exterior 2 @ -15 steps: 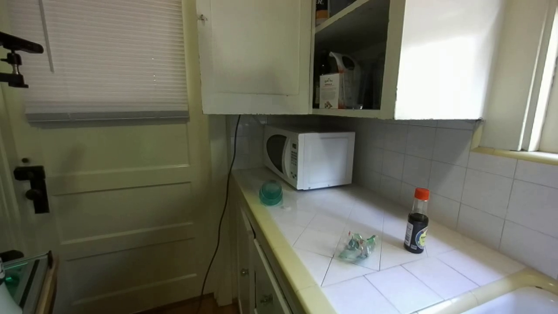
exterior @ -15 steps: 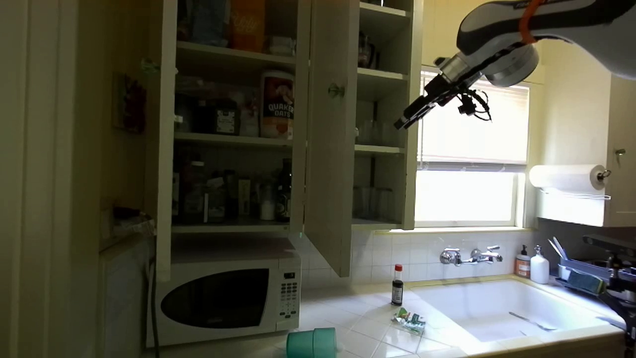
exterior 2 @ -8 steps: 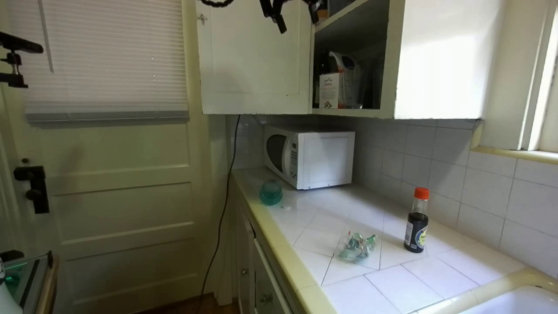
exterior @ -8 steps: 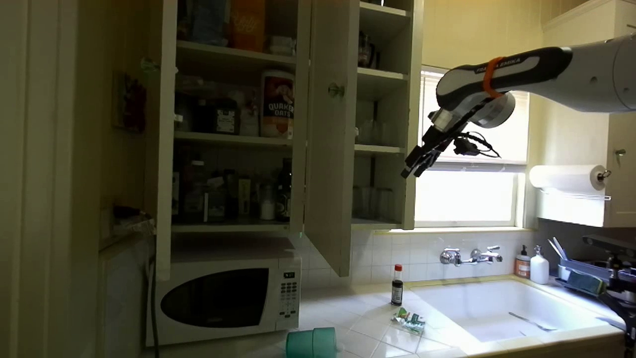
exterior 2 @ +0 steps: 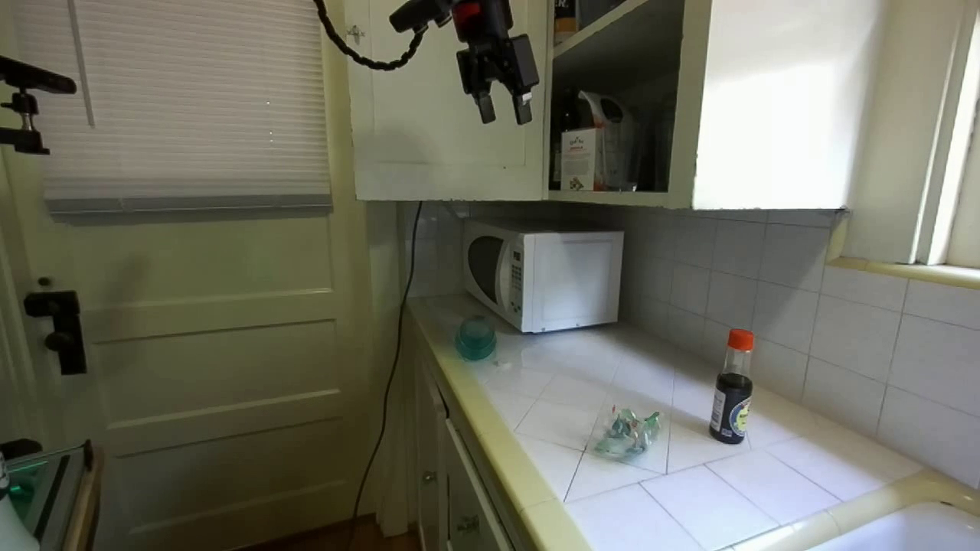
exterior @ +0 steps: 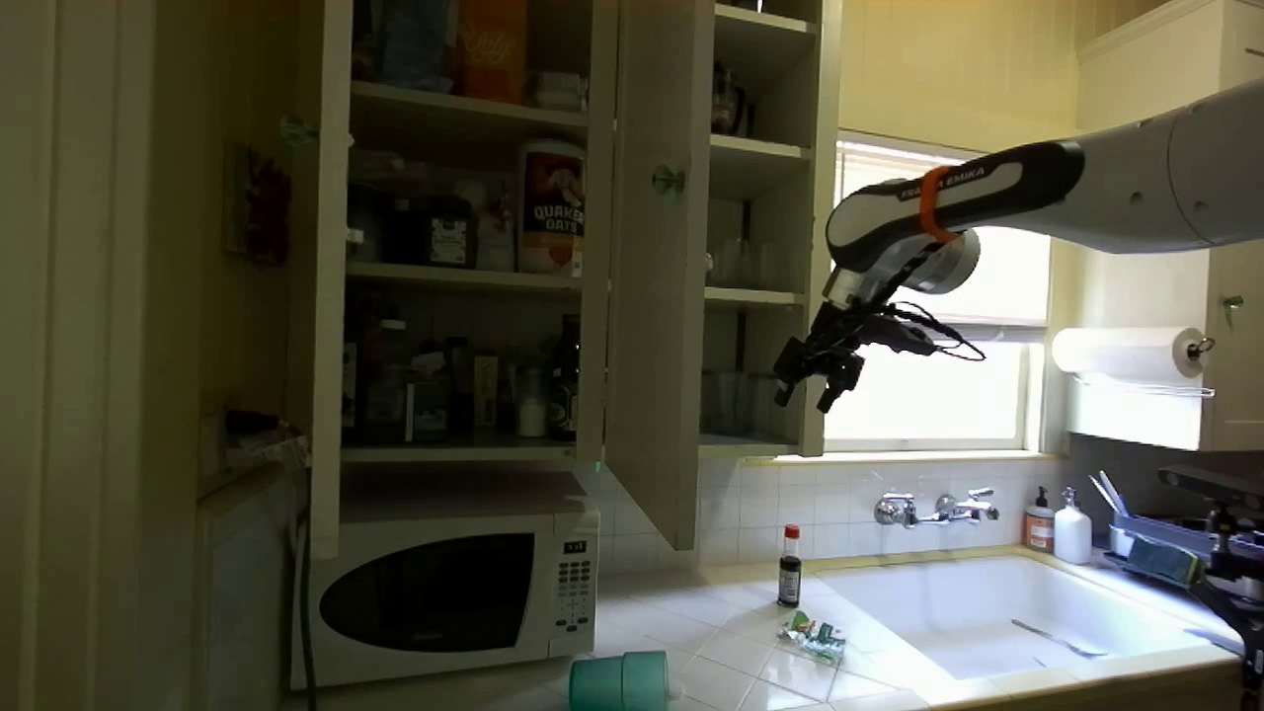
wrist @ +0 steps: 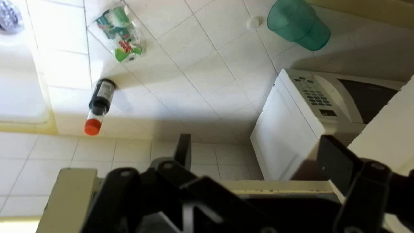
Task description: Open the cupboard then put the cup inside
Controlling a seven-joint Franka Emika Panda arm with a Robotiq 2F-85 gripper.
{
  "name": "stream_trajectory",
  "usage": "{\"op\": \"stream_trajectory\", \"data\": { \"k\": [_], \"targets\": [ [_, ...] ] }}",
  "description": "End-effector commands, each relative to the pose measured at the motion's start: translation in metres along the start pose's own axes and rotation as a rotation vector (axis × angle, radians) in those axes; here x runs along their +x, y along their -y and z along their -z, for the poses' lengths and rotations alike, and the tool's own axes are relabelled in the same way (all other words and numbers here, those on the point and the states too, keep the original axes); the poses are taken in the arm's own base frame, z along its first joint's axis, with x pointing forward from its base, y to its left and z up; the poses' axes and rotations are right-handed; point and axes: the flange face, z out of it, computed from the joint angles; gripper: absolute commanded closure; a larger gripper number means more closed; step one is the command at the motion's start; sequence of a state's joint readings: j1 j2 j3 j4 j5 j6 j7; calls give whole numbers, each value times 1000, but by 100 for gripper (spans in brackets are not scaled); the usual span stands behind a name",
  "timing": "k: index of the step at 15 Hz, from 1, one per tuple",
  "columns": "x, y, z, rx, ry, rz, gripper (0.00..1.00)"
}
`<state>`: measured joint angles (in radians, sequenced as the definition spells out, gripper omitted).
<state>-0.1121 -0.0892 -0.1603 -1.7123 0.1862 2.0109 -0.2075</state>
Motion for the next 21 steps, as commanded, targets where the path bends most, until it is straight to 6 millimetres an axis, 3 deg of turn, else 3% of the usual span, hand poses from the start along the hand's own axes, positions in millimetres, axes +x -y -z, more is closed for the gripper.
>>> {"op": "stream_trajectory", "data": {
  "k": [1, 3, 4, 5, 6, 12, 17, 21],
  "targets": [
    [-32, 18, -28, 28, 101, -167, 0],
    [-45, 23, -42, 25, 153, -236, 0],
    [-46, 21, -38, 10, 145, -266, 0],
    [-28, 21, -44, 18, 122, -202, 0],
    [-32, 21, -46, 17, 130, -224, 0],
    [-36, 21, -40, 18, 125, -248, 0],
    [-65, 2, -70, 115, 160, -283, 0],
    [-103, -12, -120, 238, 213, -300, 0]
  ]
}}
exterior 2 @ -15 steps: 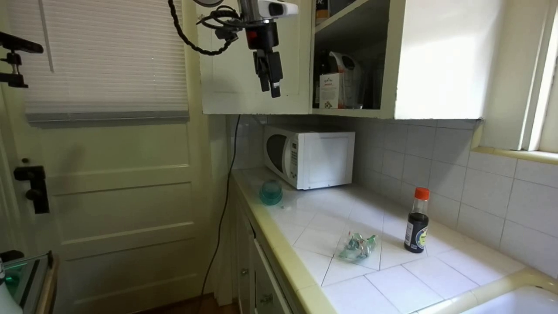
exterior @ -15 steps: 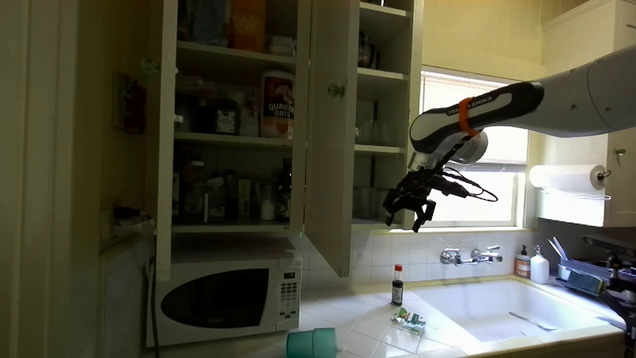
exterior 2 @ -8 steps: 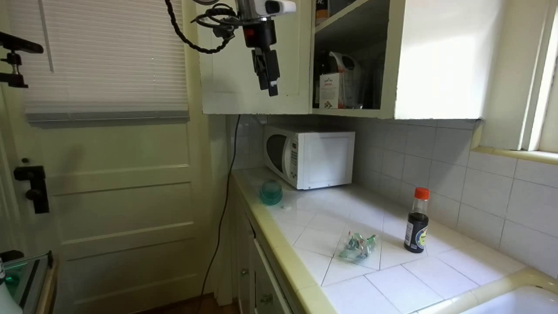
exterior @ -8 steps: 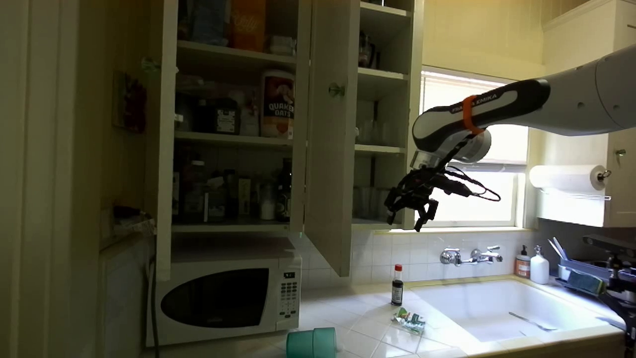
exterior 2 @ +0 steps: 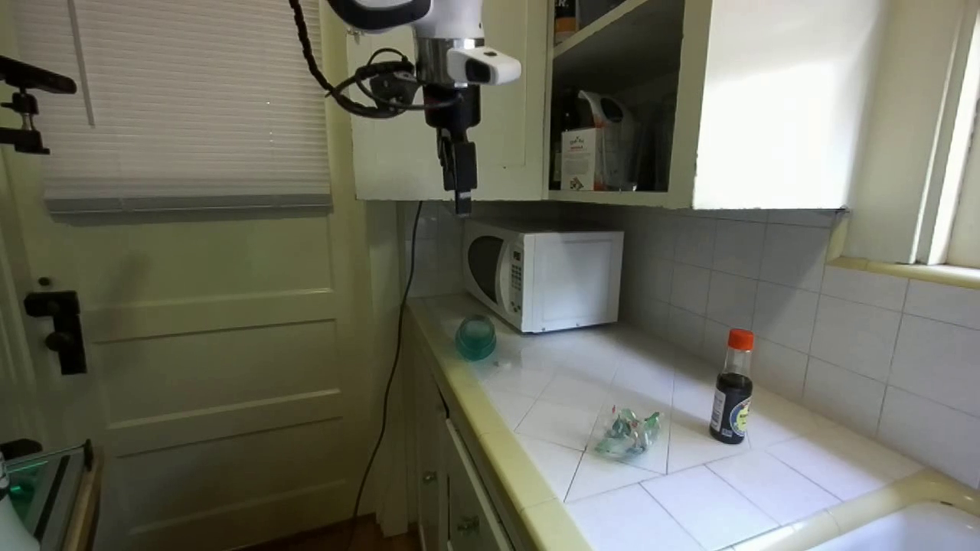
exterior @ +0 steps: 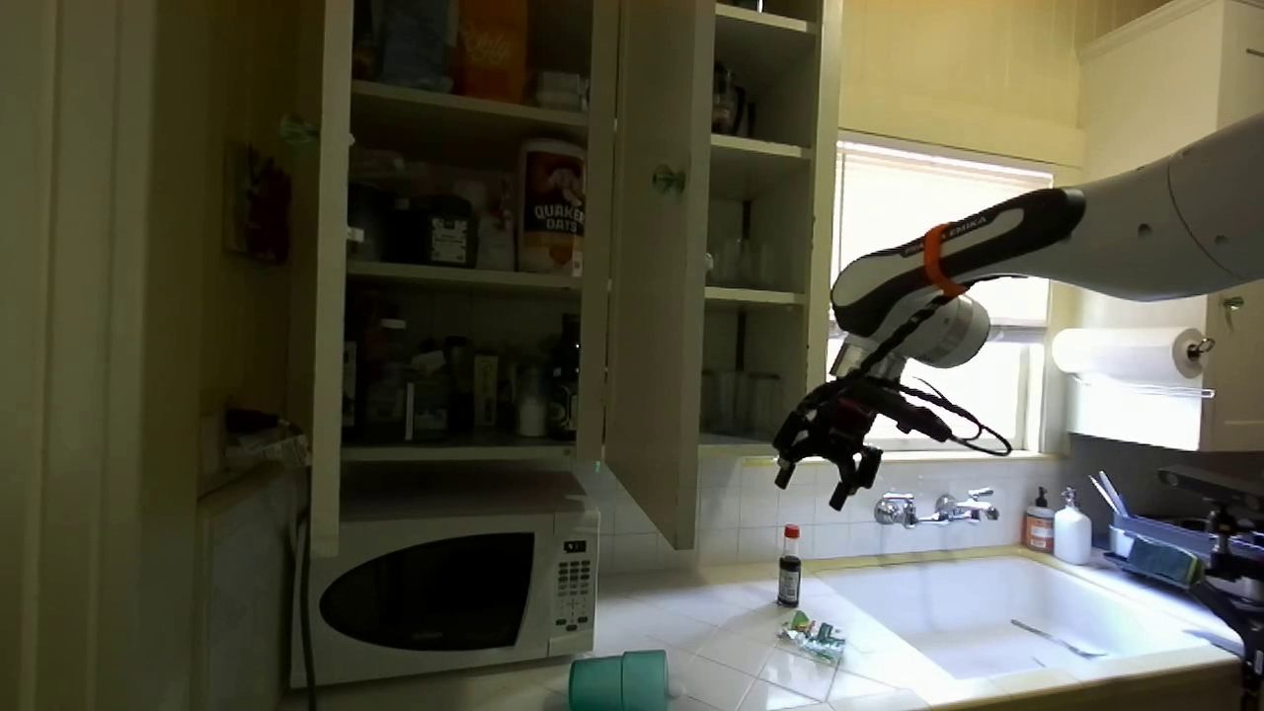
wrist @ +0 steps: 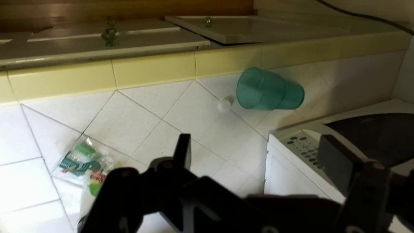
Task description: Open the cupboard then put the cup inside
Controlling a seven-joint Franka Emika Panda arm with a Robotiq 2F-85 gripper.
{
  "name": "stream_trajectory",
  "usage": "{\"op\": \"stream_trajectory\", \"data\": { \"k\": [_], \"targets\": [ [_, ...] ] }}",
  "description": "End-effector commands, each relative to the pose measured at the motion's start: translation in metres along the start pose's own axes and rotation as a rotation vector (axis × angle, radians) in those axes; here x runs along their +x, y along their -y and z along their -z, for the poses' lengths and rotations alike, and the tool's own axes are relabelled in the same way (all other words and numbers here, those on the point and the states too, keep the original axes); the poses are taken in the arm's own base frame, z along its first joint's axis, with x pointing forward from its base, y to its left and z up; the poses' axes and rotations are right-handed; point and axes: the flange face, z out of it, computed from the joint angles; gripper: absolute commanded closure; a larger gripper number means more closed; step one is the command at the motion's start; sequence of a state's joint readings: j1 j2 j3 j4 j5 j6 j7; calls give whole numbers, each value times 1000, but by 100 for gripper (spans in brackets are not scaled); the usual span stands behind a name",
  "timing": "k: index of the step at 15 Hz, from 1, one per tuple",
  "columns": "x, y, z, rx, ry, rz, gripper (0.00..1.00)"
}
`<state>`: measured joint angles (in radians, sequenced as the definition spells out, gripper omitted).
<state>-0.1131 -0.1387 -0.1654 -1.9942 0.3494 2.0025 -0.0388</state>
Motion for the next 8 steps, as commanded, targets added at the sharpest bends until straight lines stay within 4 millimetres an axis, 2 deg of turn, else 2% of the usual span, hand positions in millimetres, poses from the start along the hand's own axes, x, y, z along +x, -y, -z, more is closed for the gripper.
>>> {"op": "stream_trajectory", "data": {
  "k": [1, 5, 8],
  "targets": [
    [-24, -31, -42, 104, 2, 21, 0],
    [-19, -52, -93, 261, -24, 81, 0],
    [-4, -50, -123, 398, -25, 141, 0]
  ]
}}
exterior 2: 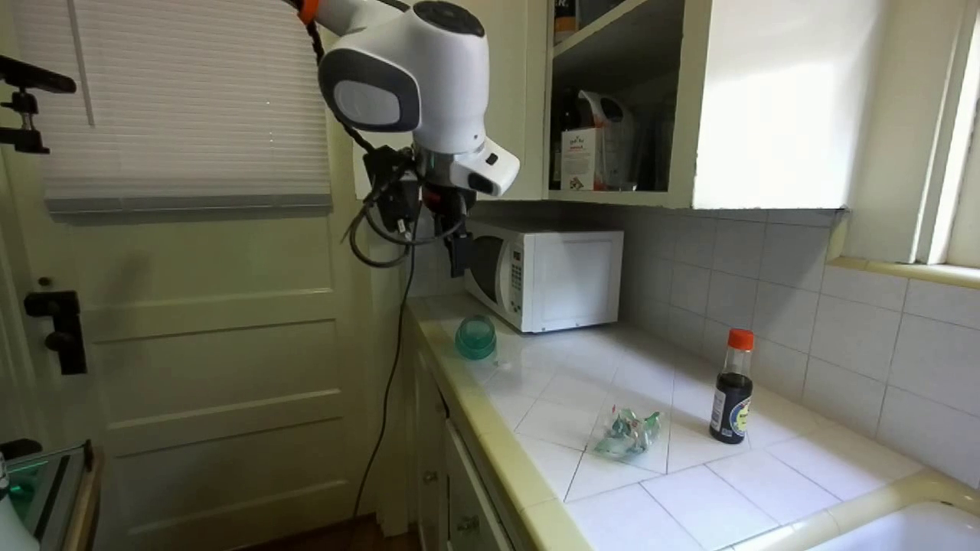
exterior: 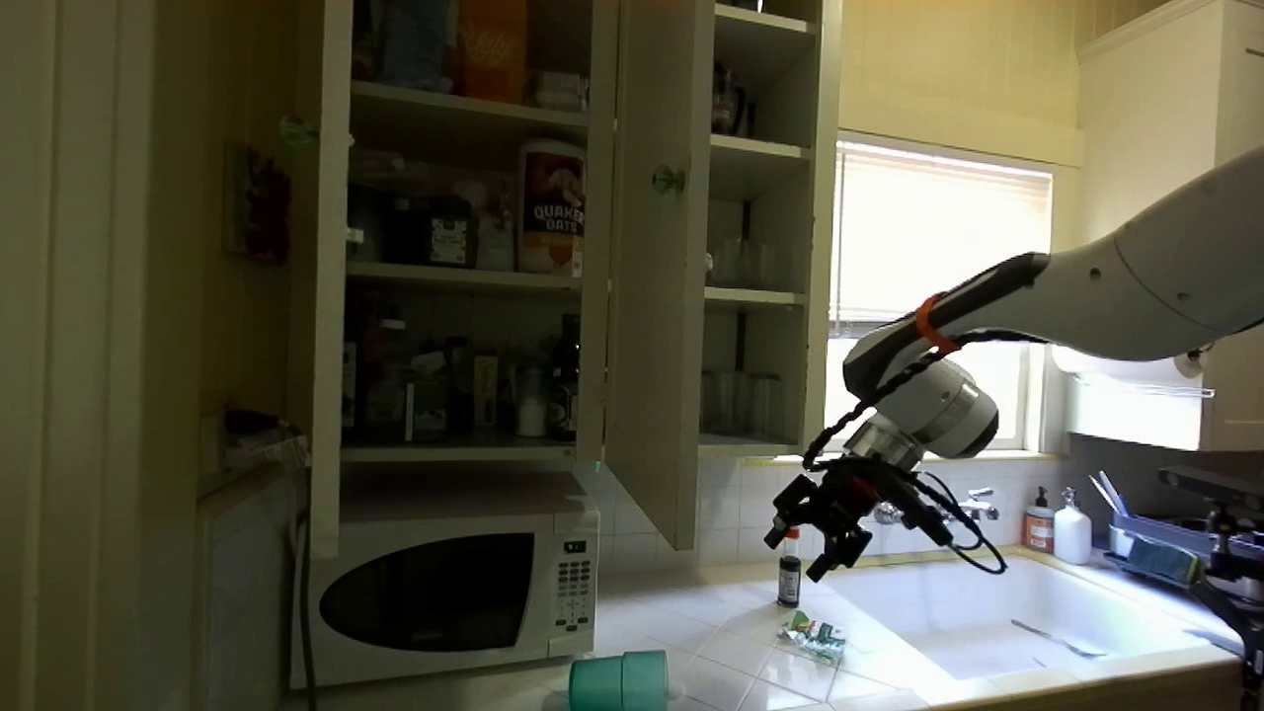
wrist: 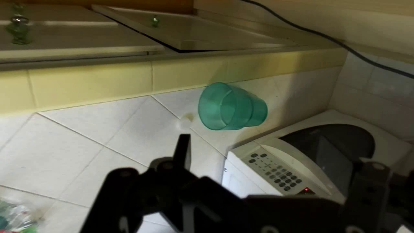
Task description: Open the cupboard then put the cup inside
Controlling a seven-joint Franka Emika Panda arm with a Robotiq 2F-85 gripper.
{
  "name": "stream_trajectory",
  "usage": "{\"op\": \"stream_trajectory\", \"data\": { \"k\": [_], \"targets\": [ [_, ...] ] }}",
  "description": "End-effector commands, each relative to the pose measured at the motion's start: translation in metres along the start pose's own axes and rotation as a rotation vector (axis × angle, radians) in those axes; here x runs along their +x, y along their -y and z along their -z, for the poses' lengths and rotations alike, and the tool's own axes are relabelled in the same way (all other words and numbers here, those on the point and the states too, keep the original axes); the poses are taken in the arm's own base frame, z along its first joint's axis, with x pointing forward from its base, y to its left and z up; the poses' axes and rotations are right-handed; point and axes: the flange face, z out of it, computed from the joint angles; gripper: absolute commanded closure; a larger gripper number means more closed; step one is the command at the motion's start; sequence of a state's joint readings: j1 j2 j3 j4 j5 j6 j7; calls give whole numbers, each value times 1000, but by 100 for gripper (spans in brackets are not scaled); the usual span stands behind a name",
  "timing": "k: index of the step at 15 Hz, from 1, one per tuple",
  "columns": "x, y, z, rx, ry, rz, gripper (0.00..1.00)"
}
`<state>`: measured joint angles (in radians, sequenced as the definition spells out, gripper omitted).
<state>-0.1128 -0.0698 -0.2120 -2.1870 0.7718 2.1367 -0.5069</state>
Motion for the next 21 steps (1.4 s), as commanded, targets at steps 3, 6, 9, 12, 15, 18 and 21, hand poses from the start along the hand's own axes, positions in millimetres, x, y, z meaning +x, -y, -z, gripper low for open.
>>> {"op": "stream_trajectory", "data": {
  "k": [3, 6, 9, 12, 15, 18, 21],
  "targets": [
    [26, -19, -66, 108, 59, -20, 0],
    [20, -19, -65, 82, 47, -3, 0],
    [25, -22, -76, 83, 59, 4, 0],
    [40, -33, -120, 149, 100, 8, 0],
    [54, -44, -159, 180, 115, 37, 0],
    [75, -51, -189, 219, 127, 60, 0],
    [93, -41, -211, 254, 129, 41, 0]
  ]
}}
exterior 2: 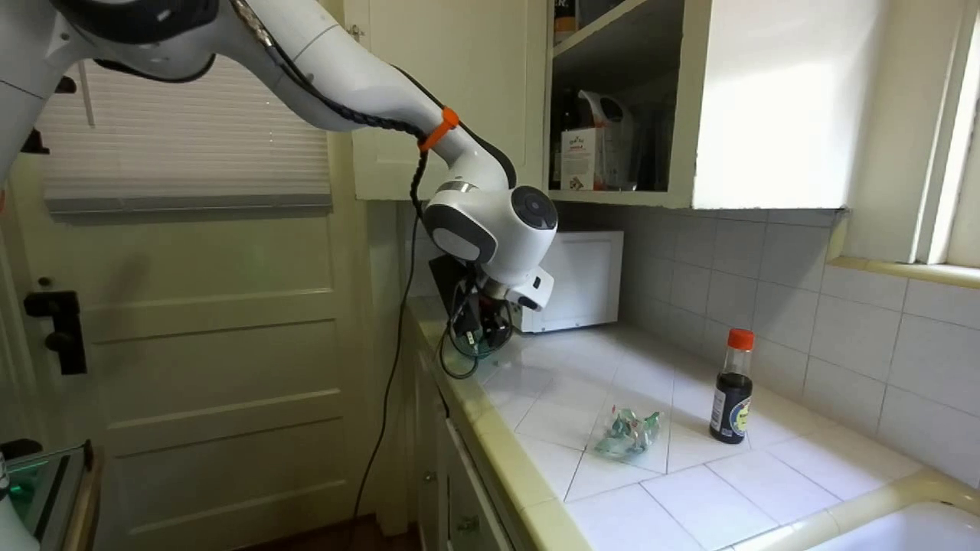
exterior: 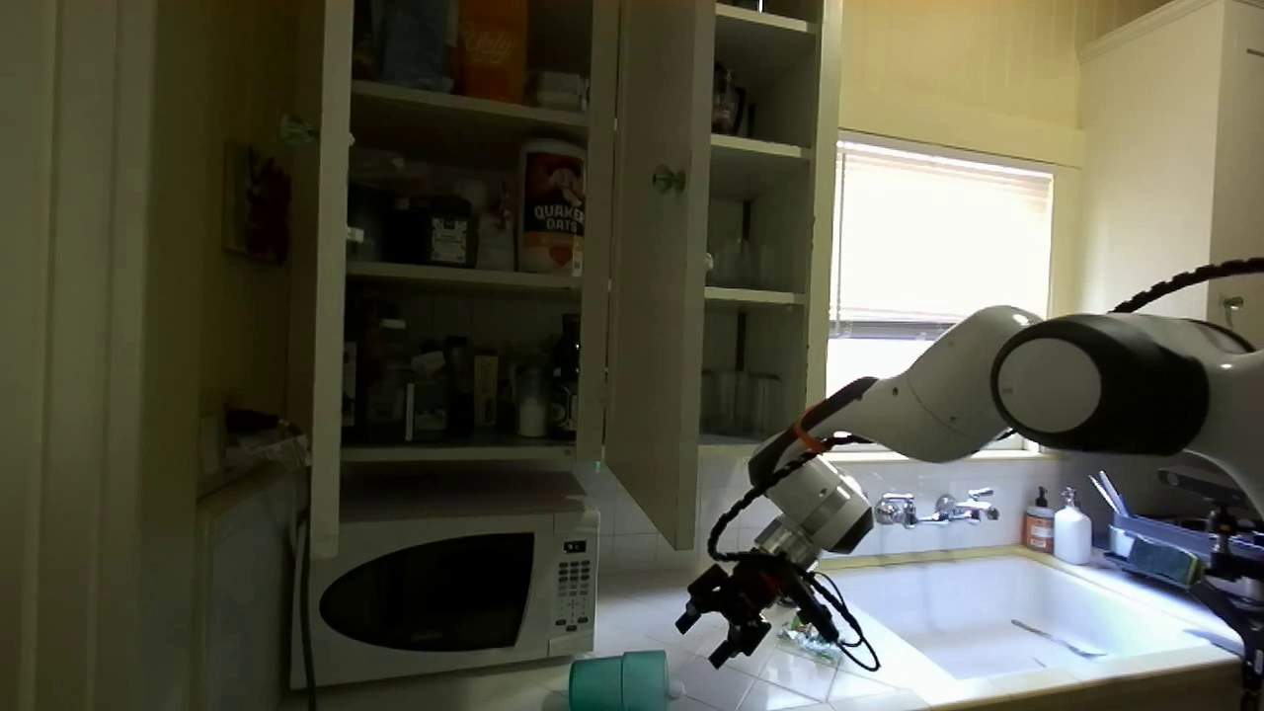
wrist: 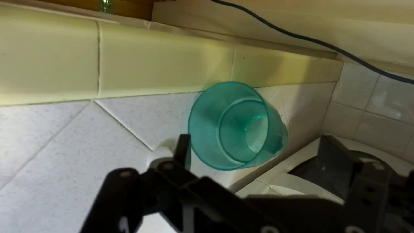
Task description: Open the cupboard then put the cup inside
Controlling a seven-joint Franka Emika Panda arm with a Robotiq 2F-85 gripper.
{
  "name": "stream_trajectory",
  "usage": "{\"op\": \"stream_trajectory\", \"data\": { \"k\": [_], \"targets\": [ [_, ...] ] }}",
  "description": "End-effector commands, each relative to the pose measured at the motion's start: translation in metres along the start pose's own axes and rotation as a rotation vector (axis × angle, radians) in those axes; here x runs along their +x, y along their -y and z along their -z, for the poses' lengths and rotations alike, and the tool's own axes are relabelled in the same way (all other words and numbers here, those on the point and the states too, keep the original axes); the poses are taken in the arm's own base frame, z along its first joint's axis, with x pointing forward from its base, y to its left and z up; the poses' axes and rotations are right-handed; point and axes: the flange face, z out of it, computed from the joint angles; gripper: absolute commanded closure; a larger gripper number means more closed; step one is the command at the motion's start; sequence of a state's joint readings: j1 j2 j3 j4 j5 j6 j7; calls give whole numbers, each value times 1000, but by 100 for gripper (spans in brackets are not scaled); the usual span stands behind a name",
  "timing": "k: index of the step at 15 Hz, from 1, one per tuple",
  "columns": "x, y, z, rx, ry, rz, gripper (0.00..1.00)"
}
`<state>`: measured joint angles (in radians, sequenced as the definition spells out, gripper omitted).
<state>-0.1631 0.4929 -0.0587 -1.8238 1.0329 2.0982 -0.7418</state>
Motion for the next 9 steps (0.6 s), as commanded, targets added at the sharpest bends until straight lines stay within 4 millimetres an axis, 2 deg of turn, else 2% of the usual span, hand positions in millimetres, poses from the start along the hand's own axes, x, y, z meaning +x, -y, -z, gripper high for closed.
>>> {"op": "stream_trajectory", "data": {
  "k": [1, 5, 9],
  "targets": [
    [27, 5, -21, 83, 7, -12, 0],
    [27, 21, -41, 121, 27, -43, 0],
    [26, 23, -54, 148, 26, -68, 0]
  ]
}}
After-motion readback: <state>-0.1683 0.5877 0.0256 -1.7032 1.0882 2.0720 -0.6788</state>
